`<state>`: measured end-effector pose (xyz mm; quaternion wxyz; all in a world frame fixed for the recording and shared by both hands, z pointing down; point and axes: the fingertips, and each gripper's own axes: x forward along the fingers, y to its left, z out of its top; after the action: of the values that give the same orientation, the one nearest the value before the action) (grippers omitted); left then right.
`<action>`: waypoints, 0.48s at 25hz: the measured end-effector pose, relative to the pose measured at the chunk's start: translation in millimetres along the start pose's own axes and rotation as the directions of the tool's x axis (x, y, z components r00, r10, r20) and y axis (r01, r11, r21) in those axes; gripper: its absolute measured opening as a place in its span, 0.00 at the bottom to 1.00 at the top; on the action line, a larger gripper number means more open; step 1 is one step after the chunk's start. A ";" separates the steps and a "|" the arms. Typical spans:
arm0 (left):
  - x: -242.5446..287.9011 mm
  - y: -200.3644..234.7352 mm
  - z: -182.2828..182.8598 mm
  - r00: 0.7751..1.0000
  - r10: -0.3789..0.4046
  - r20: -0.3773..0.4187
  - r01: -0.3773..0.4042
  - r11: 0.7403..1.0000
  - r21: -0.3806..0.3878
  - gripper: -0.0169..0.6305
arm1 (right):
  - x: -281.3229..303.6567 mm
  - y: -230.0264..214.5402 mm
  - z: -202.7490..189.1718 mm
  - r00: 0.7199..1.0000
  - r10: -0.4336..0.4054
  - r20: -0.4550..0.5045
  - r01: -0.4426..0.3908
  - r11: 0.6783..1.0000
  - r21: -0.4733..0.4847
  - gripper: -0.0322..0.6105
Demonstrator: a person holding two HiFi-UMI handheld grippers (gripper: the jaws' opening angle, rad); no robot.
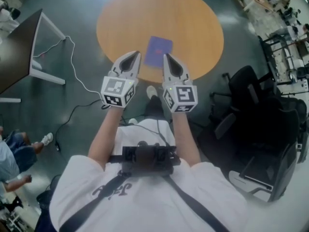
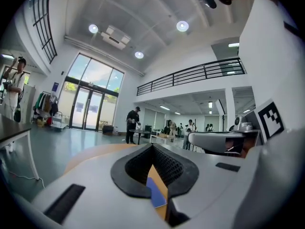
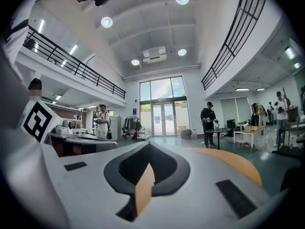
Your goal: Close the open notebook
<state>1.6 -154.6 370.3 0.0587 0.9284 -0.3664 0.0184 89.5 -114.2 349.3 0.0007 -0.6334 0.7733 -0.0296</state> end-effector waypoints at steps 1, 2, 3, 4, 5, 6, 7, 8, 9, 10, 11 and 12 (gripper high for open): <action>-2.7 -0.7 3.3 1.000 0.000 0.007 0.000 1.000 0.007 0.05 | -0.7 3.5 2.0 1.000 0.007 0.006 -0.007 1.000 -0.003 0.08; -4.4 -1.4 6.1 1.000 -0.002 0.014 0.002 1.000 0.012 0.05 | -0.9 7.4 3.2 1.000 0.019 0.009 -0.019 1.000 -0.005 0.08; -5.3 -1.7 7.8 1.000 -0.005 0.019 0.005 1.000 0.014 0.05 | -0.6 11.2 3.4 0.999 0.031 0.009 -0.031 1.000 -0.005 0.08; -5.6 -1.5 8.2 1.000 -0.008 0.021 0.007 1.000 0.013 0.05 | -0.3 14.3 2.6 0.999 0.039 0.005 -0.039 0.999 -0.004 0.08; -6.2 -1.2 7.6 1.000 -0.009 0.021 0.009 1.000 0.012 0.05 | -0.5 16.6 1.4 0.999 0.040 0.001 -0.040 0.999 -0.002 0.08; -7.0 -0.9 6.3 1.000 -0.011 0.020 0.011 1.000 0.011 0.05 | -1.2 18.4 0.4 0.999 0.038 -0.003 -0.038 0.999 -0.002 0.08; -7.8 -0.9 4.6 1.000 -0.014 0.017 0.013 1.000 0.011 0.05 | -2.1 19.9 0.0 0.999 0.037 -0.004 -0.037 0.999 -0.004 0.08; -8.4 -1.0 3.2 1.000 -0.017 0.015 0.016 1.000 0.013 0.05 | -2.9 21.0 0.3 0.999 0.036 -0.003 -0.036 0.999 -0.008 0.08; -8.8 -1.0 3.0 1.000 -0.019 0.014 0.019 1.000 0.014 0.05 | -3.5 21.8 1.4 0.999 0.035 -0.002 -0.035 0.999 -0.013 0.08; -9.1 -0.9 3.9 1.000 -0.020 0.016 0.020 1.000 0.015 0.05 | -3.8 22.5 3.0 0.999 0.034 0.000 -0.034 0.999 -0.017 0.08; -9.3 -0.8 5.5 1.000 -0.020 0.018 0.020 1.000 0.015 0.05 | -3.7 23.2 4.5 0.999 0.033 0.002 -0.033 0.999 -0.021 0.08; -9.1 -0.9 6.8 1.000 -0.021 0.019 0.021 1.000 0.015 0.05 | -3.3 23.6 5.9 0.999 0.033 0.004 -0.032 0.999 -0.023 0.08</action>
<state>-4.5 -148.6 362.8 0.0485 0.9328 -0.3569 0.0117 67.3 -106.6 342.3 -0.0046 -0.6207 0.7838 -0.0193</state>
